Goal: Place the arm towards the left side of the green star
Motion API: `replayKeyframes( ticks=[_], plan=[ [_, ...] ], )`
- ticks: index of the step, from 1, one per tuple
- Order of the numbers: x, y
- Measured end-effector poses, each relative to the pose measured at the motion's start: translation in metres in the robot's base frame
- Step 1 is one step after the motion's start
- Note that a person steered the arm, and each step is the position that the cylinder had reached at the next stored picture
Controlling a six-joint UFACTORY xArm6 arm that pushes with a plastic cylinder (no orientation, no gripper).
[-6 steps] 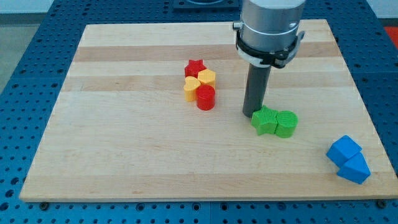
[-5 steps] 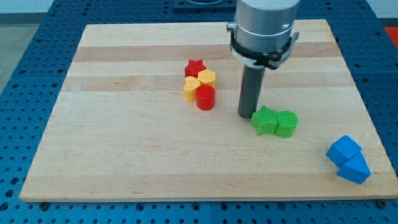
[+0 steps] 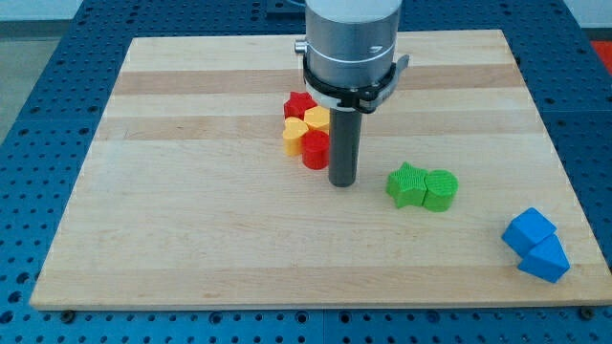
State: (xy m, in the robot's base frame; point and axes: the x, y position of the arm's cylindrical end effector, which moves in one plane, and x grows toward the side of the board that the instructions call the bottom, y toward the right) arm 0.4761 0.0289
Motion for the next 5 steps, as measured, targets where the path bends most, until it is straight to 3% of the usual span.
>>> replayKeyframes(
  ticks=[5],
  plan=[
    [0.016, 0.028]
  ],
)
